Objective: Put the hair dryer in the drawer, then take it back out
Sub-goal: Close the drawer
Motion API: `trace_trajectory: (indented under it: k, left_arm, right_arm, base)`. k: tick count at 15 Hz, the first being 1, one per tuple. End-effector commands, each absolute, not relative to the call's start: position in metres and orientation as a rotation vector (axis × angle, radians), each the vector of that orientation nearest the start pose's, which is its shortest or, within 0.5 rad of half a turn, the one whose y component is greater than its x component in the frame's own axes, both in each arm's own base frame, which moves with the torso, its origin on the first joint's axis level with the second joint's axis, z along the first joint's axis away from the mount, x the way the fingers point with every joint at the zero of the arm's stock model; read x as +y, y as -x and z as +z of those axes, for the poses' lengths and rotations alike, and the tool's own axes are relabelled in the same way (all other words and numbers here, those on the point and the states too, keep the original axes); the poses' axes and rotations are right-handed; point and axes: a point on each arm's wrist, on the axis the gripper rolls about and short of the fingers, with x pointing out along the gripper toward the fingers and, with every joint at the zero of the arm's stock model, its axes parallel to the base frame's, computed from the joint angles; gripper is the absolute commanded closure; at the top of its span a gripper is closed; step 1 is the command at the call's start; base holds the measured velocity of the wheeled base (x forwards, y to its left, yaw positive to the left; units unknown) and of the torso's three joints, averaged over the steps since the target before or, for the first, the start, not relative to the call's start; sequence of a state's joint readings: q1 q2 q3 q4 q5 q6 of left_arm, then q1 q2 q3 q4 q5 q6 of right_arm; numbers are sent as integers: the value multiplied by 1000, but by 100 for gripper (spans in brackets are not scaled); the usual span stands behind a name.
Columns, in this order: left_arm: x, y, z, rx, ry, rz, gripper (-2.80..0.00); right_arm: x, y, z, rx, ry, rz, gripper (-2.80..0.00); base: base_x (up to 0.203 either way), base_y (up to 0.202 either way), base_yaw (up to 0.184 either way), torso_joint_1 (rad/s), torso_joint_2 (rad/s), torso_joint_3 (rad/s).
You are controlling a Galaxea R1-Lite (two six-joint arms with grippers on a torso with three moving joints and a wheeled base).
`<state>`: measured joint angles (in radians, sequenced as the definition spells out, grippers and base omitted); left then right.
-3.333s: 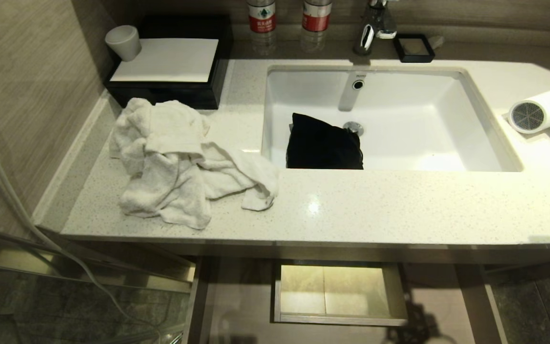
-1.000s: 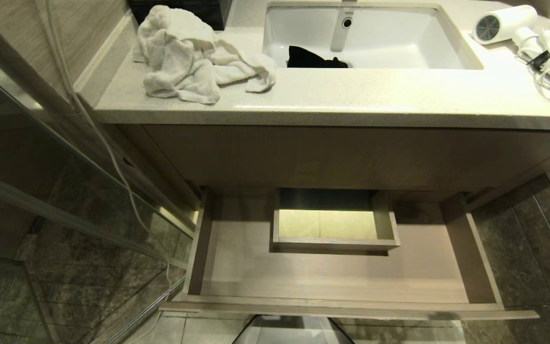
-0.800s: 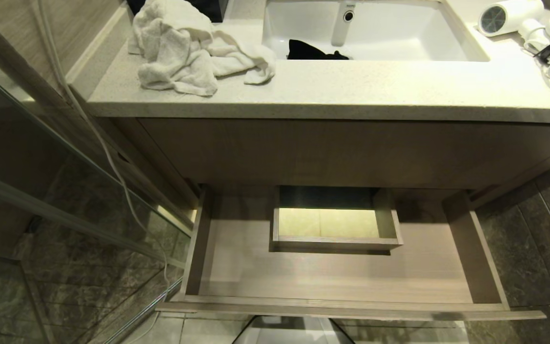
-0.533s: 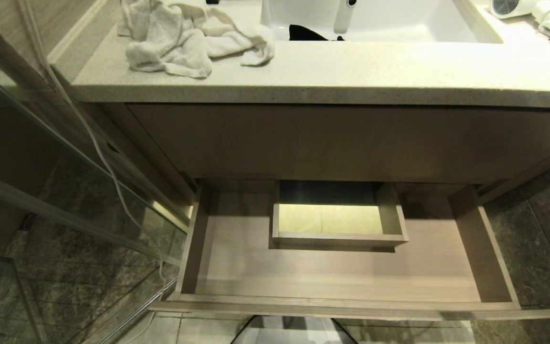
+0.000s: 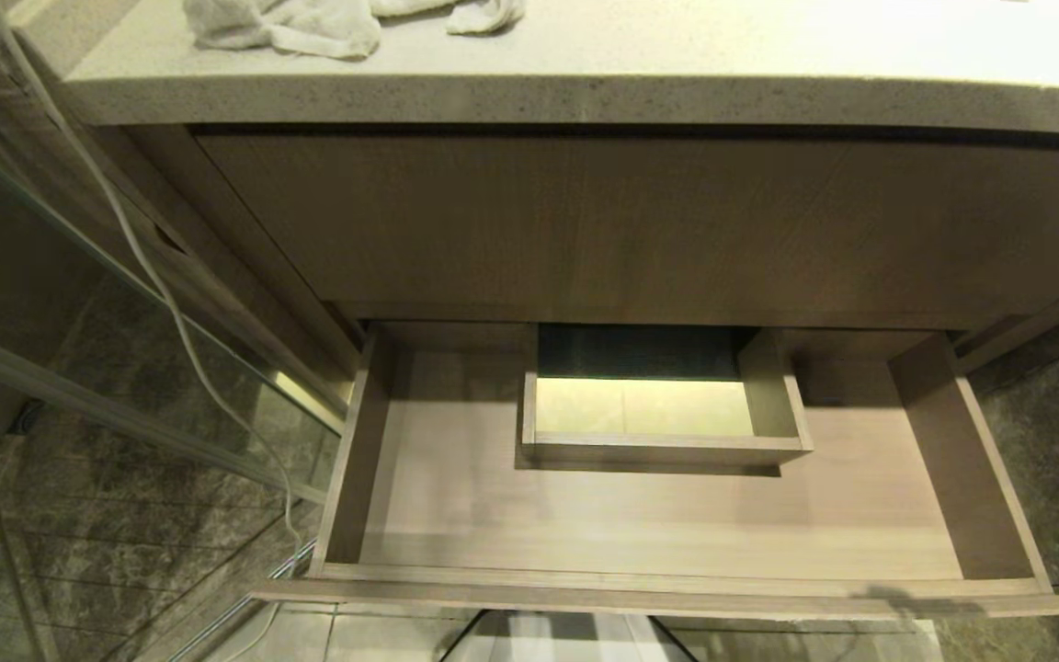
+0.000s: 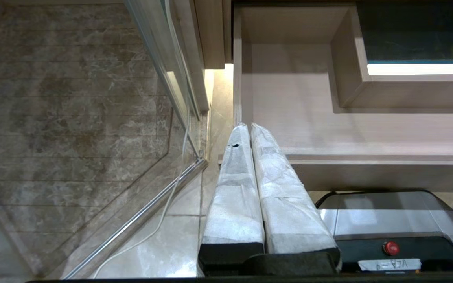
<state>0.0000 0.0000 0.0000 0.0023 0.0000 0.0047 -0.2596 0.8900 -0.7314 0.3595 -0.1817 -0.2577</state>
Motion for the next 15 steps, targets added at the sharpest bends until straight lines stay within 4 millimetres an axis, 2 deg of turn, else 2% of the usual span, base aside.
trace_trajectory:
  k: [1, 3, 6, 10, 12, 14, 15]
  left_arm:
    - [0, 23, 75, 3, -5, 0, 0]
    - [0, 23, 75, 2, -5, 0, 0]
    - [0, 23, 75, 3, -5, 0, 0]
    - [0, 23, 75, 3, -5, 0, 0]
    - [0, 23, 75, 3, -5, 0, 0]
    - [0, 23, 75, 3, -5, 0, 0]
    - [0, 23, 75, 3, -5, 0, 0]
  right_arm:
    - [-26, -83, 226, 598, 228, -358, 0]
    - [-27, -85, 225, 610, 226, -355, 0]
    - [-32, -107, 216, 698, 221, -338, 0]
    - [-43, -146, 192, 875, 208, -309, 0]
    - [-46, -151, 191, 893, 206, -314, 0]
    - [-56, -174, 173, 1025, 200, -297, 0]
    - [-63, -189, 153, 1141, 194, -273, 0]
  base:
    - [0, 0, 0, -315, 506, 185]
    - [0, 0, 0, -312, 463, 151]
    - [0, 0, 0, -268, 391, 149]
    - [0, 0, 0, 33, 207, 252]
    - [0, 0, 0, 83, 48, 143]
    - [0, 0, 0, 42, 52, 48]
    - [0, 0, 0, 53, 32, 37]
